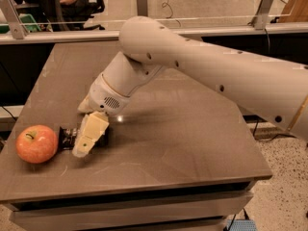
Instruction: Move rxbar chocolate near apple
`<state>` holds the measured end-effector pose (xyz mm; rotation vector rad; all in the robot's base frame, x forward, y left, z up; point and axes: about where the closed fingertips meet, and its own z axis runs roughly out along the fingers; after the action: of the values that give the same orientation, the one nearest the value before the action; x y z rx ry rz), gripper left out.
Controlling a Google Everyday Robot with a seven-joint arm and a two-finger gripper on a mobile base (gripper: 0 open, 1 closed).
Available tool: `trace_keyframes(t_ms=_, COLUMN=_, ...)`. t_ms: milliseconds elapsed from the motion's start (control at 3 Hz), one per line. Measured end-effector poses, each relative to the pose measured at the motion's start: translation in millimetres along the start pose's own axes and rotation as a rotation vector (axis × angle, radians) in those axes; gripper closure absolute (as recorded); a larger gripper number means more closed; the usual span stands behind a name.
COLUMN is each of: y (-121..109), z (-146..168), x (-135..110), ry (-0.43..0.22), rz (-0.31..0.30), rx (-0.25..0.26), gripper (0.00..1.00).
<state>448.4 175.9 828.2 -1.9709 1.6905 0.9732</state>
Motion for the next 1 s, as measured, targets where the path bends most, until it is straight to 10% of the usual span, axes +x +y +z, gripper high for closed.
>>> trace_keyframes(t_ms=1000, y=-18, z=-120, x=79, ry=0.0, rz=0.044, rx=0.227, gripper=0.0)
